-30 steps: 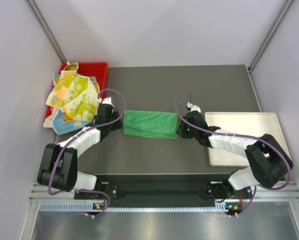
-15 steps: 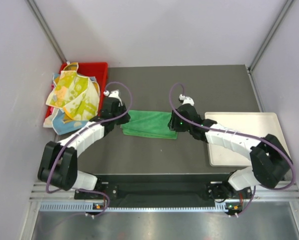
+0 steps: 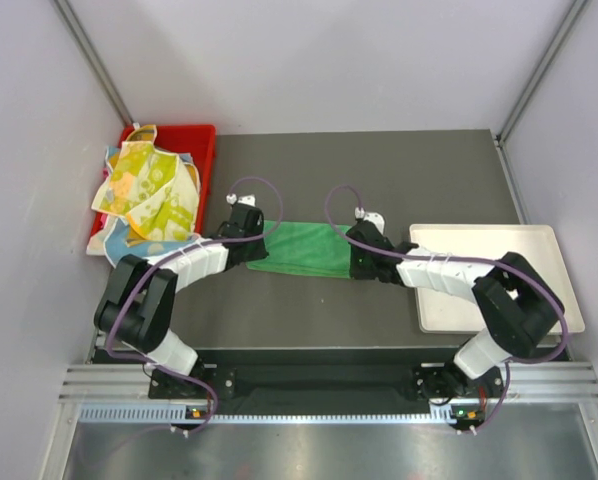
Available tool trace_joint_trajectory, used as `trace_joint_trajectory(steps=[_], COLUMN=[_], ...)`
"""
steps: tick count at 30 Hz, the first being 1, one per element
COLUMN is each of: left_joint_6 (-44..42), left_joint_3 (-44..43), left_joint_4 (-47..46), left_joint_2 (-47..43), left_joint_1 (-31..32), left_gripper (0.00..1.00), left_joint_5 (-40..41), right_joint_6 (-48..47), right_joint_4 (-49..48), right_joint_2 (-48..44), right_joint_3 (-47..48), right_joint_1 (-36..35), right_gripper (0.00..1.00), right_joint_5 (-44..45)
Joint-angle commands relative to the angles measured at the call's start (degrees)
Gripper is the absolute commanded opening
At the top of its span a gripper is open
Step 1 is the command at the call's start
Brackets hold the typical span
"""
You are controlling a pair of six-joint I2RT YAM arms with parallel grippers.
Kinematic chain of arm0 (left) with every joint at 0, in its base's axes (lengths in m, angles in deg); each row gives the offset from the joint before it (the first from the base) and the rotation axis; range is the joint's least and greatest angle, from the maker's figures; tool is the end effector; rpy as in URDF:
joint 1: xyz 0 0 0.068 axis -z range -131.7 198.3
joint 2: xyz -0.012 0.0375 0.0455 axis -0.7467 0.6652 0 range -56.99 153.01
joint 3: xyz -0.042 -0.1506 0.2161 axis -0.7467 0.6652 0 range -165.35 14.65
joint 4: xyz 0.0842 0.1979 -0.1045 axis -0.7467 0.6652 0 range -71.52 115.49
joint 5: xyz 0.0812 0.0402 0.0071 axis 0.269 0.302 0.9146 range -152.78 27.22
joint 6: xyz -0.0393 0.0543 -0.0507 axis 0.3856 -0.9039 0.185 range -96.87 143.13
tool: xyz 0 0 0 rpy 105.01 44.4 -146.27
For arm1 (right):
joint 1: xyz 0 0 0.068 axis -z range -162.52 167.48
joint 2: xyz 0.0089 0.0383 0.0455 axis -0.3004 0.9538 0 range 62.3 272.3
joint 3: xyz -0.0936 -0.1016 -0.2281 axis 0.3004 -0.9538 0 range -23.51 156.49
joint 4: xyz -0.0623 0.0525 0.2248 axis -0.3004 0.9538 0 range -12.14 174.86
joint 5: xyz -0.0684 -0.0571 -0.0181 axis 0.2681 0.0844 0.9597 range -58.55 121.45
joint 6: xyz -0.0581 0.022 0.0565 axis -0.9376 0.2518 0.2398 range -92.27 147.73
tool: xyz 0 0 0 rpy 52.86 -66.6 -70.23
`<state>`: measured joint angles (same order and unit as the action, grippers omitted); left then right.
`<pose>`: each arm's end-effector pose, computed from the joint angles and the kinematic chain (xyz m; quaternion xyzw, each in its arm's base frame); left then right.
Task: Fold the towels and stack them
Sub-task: Fold the towel
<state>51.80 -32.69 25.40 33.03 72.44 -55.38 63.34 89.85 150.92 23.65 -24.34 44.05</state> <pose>0.2945 -0.1216 0.1535 -0.0592 0.9349 -0.0990 0.3356 0.2387 0.1921 0.1526 -0.0167 0.9443 0.1137 0.3084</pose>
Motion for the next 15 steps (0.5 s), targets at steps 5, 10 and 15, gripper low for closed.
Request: trace_joint_trajectory(steps=[5, 10, 15], left_joint_6=[0.52, 0.08, -0.36], left_joint_3=[2.51, 1.19, -0.83], left_joint_4=[0.02, 1.08, 2.13], left_joint_2=[-1.77, -3.44, -3.27], left_joint_1=[0.64, 0.64, 0.56], left_gripper=[0.19, 0.2, 0.2], left_joint_5=[0.69, 0.86, 0.95], right_joint_6=[0.33, 0.68, 1.12], right_joint_4=[0.49, 0.67, 1.55], right_joint_2=[-3.54, -7.4, -9.34], right_joint_3=[-2.15, -2.25, -0.05], right_joint_1=[0.43, 0.51, 0.51], right_gripper=[0.03, 0.23, 0.35], right_joint_5=[0.85, 1.02, 2.96])
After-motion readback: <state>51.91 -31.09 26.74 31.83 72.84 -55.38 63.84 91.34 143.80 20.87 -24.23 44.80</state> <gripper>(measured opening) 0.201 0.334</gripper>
